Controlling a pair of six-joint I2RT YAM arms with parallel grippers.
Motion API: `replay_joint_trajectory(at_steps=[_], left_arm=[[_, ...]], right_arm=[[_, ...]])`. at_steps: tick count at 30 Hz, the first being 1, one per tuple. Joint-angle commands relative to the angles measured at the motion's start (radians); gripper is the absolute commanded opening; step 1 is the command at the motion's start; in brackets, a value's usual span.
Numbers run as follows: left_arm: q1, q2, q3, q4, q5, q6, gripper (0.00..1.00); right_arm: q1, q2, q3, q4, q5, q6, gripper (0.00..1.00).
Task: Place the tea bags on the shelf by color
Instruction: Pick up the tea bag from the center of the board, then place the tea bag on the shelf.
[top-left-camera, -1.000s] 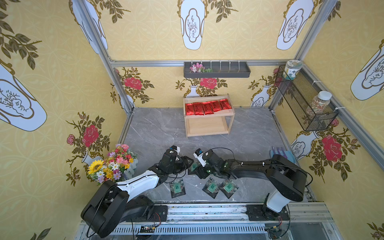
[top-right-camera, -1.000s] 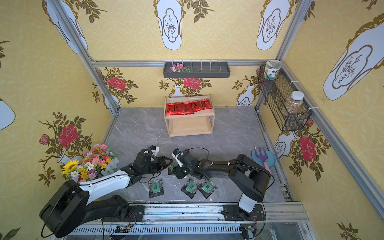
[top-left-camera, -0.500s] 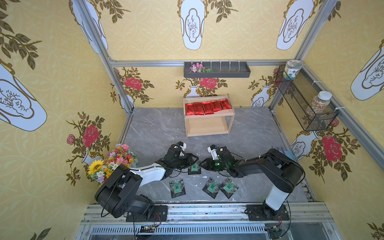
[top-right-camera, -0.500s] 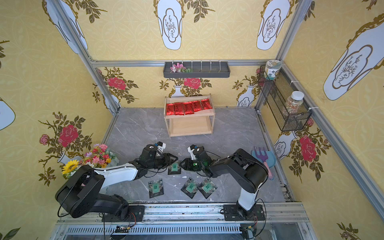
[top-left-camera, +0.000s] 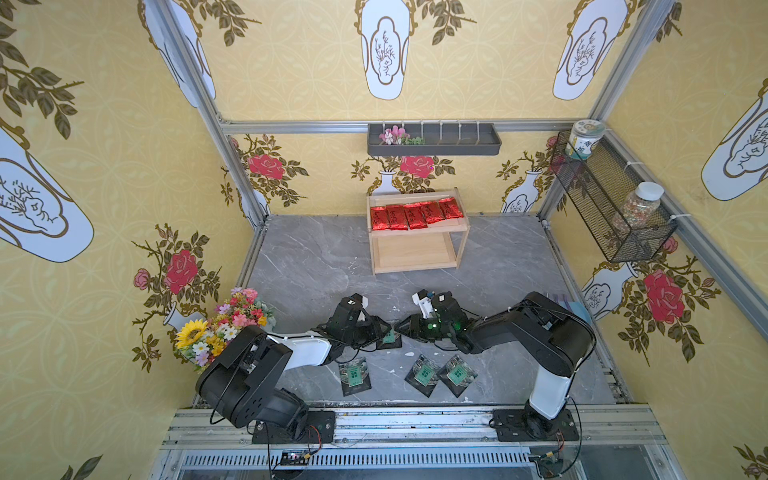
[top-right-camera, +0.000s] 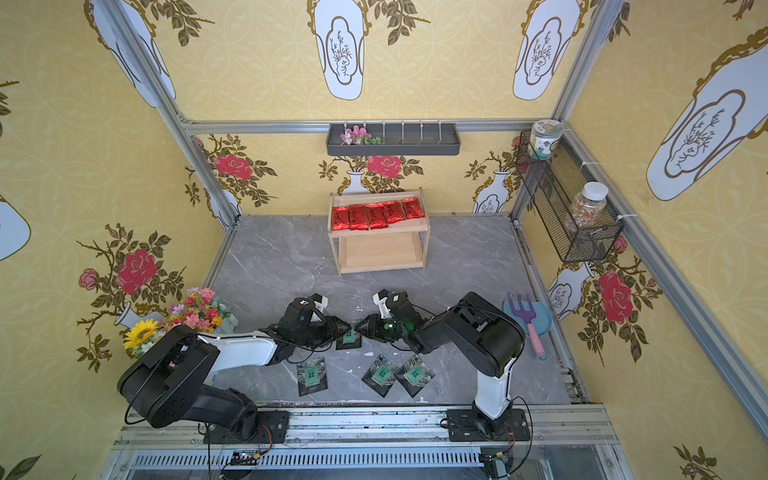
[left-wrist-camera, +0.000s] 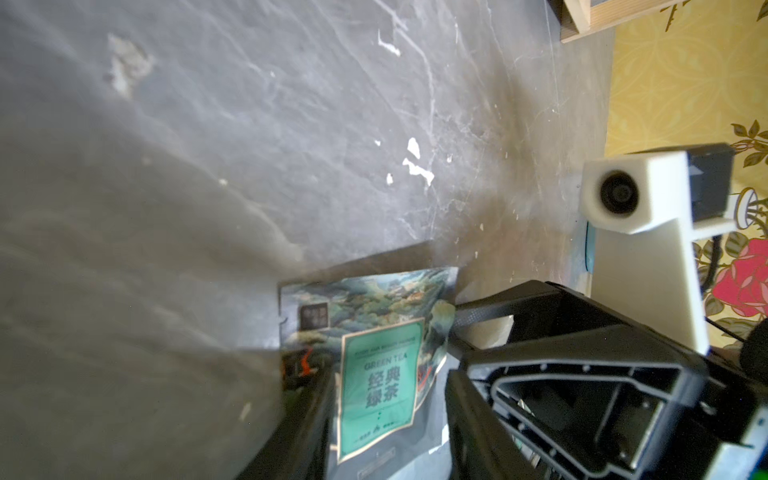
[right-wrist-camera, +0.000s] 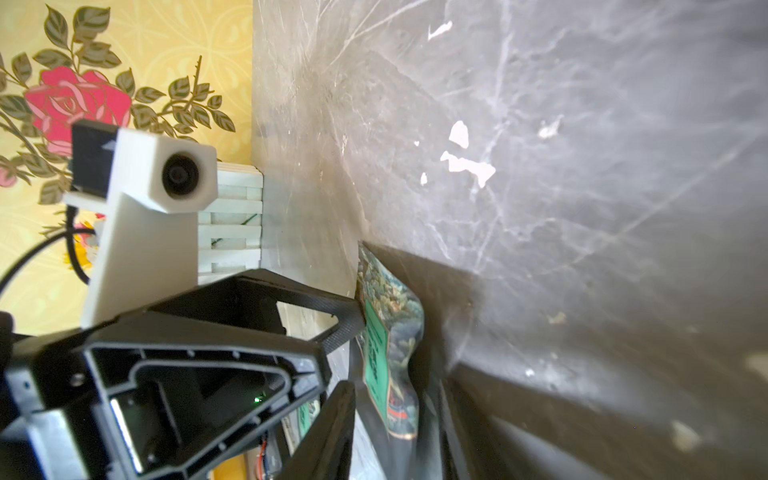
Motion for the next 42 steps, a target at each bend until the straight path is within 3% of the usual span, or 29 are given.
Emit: replay_joint_trajectory(at_steps=[1, 8, 14, 20, 24, 29, 36, 42], left_arm=[[0.001, 0.018, -0.013, 0.044, 0.007, -0.008, 0.48], [0.001, -0.012, -0.041, 0.1, 0.029, -0.034, 0.48], [0.005, -0.115, -0.04, 0.074, 0.027, -0.04, 0.53], [0.065, -0.233, -0.056, 0.091, 0.125, -0.058, 0.65], [0.15, -0.257, -0.11, 0.271, 0.286, -0.139, 0.71], [0.164, -0.194, -0.128, 0.521, 0.41, -0.236, 0.73], [0.168, -0.066, -0.149, 0.821, 0.469, -0.357, 0.58], [0.179, -0.058, -0.154, 0.825, 0.465, -0.347, 0.44]], right_arm=[[-0.001, 0.034, 0.014, 0.051, -0.029, 0.055, 0.37], [-0.026, 0.069, 0.026, 0.112, -0.063, 0.08, 0.18], [-0.051, 0.052, 0.027, 0.126, -0.098, 0.072, 0.03], [-0.124, 0.007, 0.014, 0.212, -0.263, 0.057, 0.0], [-0.17, -0.02, 0.05, 0.232, -0.415, 0.068, 0.0], [-0.156, -0.073, 0.131, 0.052, -0.462, -0.03, 0.03], [-0.146, -0.078, 0.19, -0.052, -0.491, -0.078, 0.04], [-0.155, -0.1, 0.209, -0.154, -0.498, -0.141, 0.04]])
